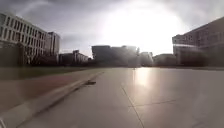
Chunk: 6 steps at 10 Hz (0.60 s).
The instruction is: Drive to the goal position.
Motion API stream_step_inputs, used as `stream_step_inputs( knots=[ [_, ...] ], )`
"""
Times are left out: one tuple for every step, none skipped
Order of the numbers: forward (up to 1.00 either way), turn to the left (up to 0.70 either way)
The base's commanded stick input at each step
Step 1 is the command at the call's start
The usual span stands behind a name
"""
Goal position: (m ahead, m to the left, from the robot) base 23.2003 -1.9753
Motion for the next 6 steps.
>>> stream_step_inputs(
  knots=[
    [0.7,0.0],
    [0.7,0.0],
    [0.7,0.0],
    [0.7,0.0],
    [0.7,0.35],
    [0.7,0.35]
  ],
)
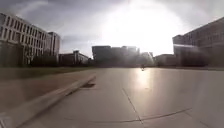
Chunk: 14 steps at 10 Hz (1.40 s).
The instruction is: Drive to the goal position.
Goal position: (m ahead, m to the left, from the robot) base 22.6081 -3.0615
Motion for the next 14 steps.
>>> stream_step_inputs(
  knots=[
    [0.7,0.08],
    [0.7,0.0],
    [0.7,0.0],
    [0.7,0.0],
    [0.7,0.0],
    [0.7,0.0],
    [0.7,0.0],
    [0.7,0.0],
    [0.7,0.0],
    [0.7,0.0],
    [0.7,-0.17],
    [0.7,-0.35],
    [0.7,-0.18],
    [0.7,0.0]
  ],
)
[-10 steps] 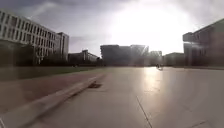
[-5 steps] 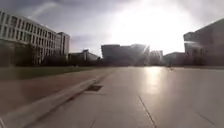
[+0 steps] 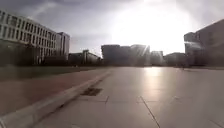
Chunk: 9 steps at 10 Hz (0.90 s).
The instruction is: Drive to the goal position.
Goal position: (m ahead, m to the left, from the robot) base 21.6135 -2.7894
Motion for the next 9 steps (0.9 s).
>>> stream_step_inputs(
  knots=[
    [0.7,0.0],
    [0.7,0.0],
    [0.7,0.0],
    [0.7,0.0],
    [0.7,0.0],
    [0.7,0.0],
    [0.7,0.0],
    [0.7,0.0],
    [0.7,-0.03]
  ],
)
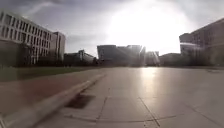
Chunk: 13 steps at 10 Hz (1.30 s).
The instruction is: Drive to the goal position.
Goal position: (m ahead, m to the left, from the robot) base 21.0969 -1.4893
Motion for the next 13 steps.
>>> stream_step_inputs(
  knots=[
    [0.7,-0.25],
    [0.7,-0.34],
    [0.7,-0.12],
    [0.7,0.0],
    [0.7,0.0],
    [0.7,0.0],
    [0.7,0.0],
    [0.7,0.0],
    [0.7,0.0],
    [0.7,0.0],
    [0.7,0.0],
    [0.7,0.0],
    [0.7,0.0]
  ],
)
